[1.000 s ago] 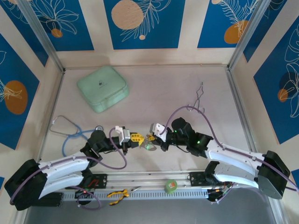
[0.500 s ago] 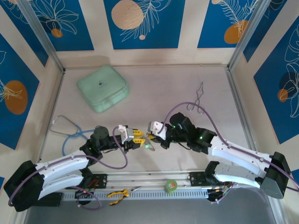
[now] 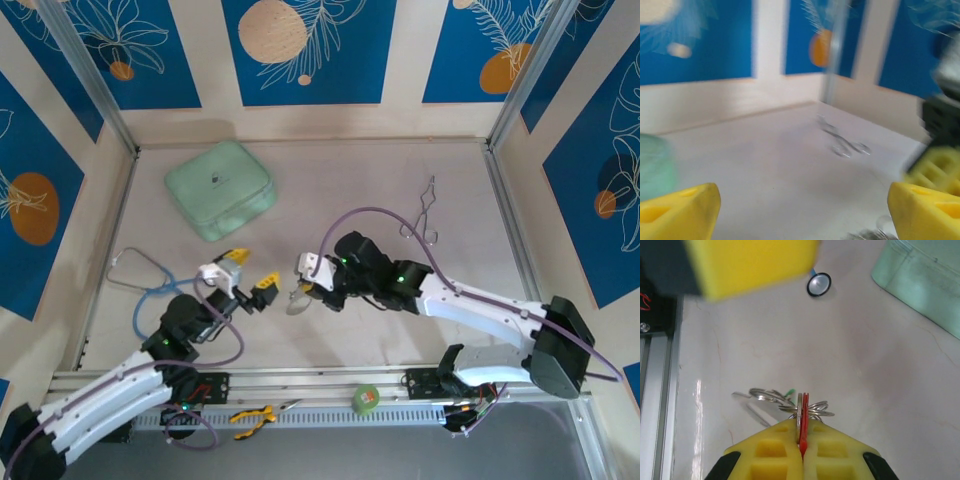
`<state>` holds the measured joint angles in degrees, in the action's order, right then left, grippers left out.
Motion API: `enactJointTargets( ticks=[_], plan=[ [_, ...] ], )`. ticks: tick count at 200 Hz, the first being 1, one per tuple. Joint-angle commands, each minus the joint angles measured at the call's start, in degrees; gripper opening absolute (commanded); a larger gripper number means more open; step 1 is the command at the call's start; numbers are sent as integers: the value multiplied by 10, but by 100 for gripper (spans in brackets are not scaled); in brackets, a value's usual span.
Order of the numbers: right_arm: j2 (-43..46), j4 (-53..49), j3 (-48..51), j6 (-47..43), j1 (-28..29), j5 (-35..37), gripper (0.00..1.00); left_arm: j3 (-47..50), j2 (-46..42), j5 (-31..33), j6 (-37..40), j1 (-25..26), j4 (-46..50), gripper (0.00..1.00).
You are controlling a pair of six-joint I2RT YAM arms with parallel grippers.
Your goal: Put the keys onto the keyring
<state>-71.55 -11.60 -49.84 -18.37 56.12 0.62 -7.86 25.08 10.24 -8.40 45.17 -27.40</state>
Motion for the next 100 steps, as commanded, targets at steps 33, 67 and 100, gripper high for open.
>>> enactJointTargets(
  ticks=[33, 67, 100],
  plan=[
    [-155, 164, -121, 1, 12, -16, 0, -3, -170, 319, -45, 0, 217, 86],
    [-253, 149, -183, -65, 11, -9, 0, -18, -178, 336, -41, 0, 237, 86],
    [-242, 48, -148, -124, 26, -56, 0, -26, -167, 334, -24, 0, 228, 86]
  ],
)
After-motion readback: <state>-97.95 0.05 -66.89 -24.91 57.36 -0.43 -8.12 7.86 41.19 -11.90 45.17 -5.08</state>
